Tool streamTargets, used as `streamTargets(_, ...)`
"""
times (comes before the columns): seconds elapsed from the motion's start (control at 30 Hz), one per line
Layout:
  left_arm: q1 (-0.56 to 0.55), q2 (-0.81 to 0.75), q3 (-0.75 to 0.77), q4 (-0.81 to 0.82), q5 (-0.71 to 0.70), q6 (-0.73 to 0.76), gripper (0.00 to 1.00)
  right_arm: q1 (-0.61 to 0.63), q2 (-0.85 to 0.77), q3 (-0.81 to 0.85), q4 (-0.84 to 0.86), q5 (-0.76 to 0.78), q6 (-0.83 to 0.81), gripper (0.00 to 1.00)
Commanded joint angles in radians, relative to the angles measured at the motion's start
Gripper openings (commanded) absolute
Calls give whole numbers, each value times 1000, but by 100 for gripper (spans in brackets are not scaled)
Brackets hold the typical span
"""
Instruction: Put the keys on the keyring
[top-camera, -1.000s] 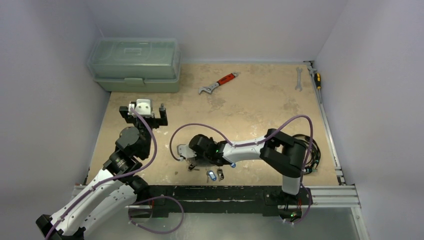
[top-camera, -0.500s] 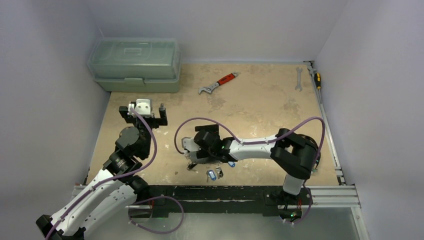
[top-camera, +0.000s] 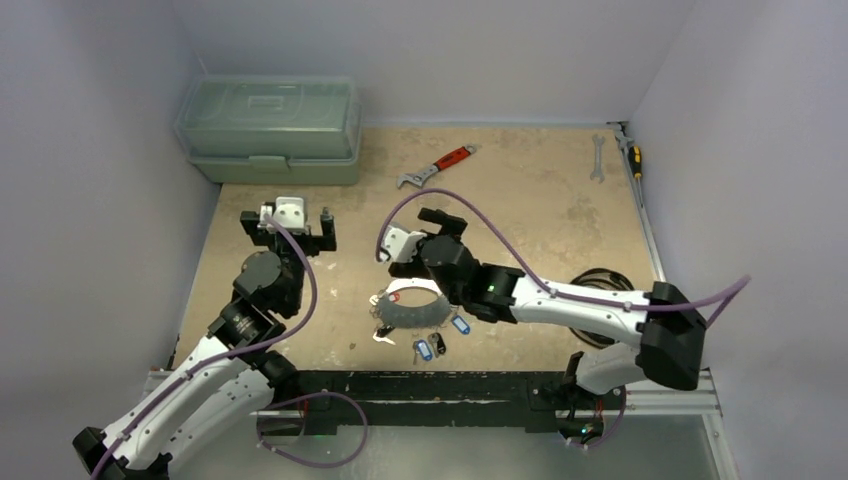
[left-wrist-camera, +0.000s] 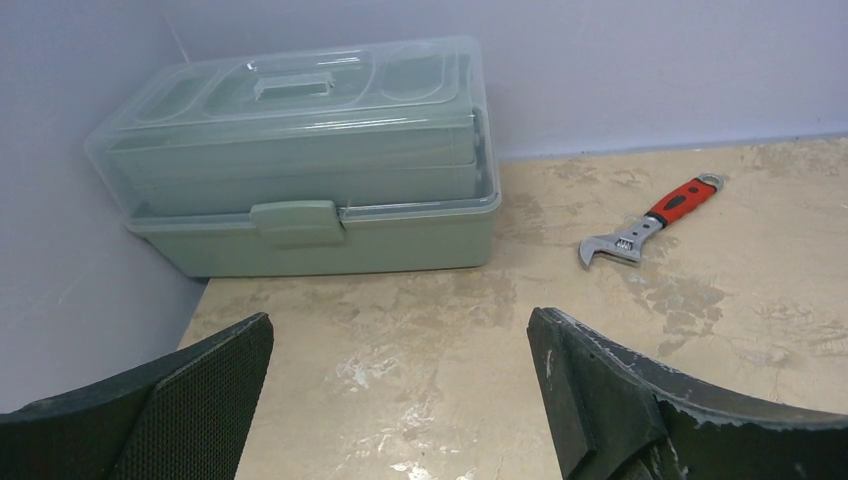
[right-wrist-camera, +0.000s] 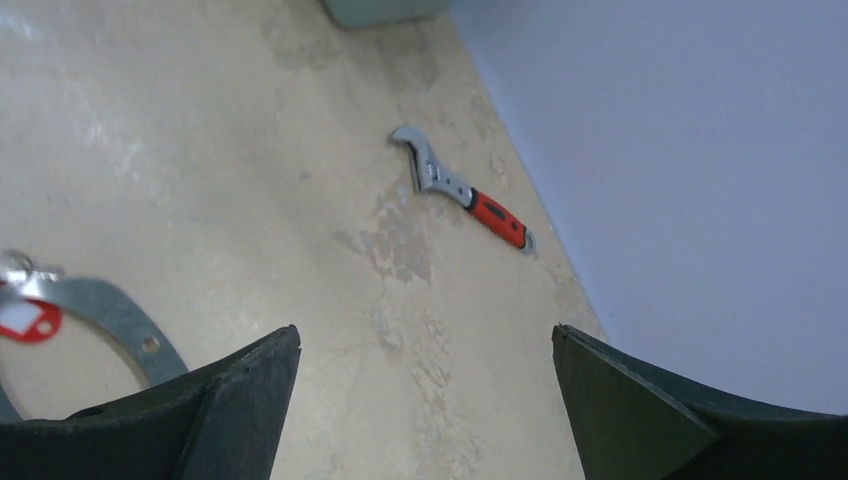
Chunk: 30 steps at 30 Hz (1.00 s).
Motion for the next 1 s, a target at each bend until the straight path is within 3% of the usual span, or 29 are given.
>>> streamTargets(0.0, 5, 17, 25, 24, 4, 15, 99, -15, -128, 15, 89, 38, 214, 99)
streamTargets(0.13, 6, 27, 24, 24, -8, 16, 99, -53, -250, -58, 130, 50, 377, 99)
streamTargets(0.27, 7, 40, 23, 28, -18, 15, 99, -113, -357, -95, 29, 74, 593, 99)
streamTargets(0.6, 16, 98, 30, 30, -11, 6, 99, -329, -559, -198, -163, -196, 1025, 99)
streamTargets(0.97, 29, 153, 44, 18, 13, -10, 99, -363, -607, -277, -192, -271, 1183, 99)
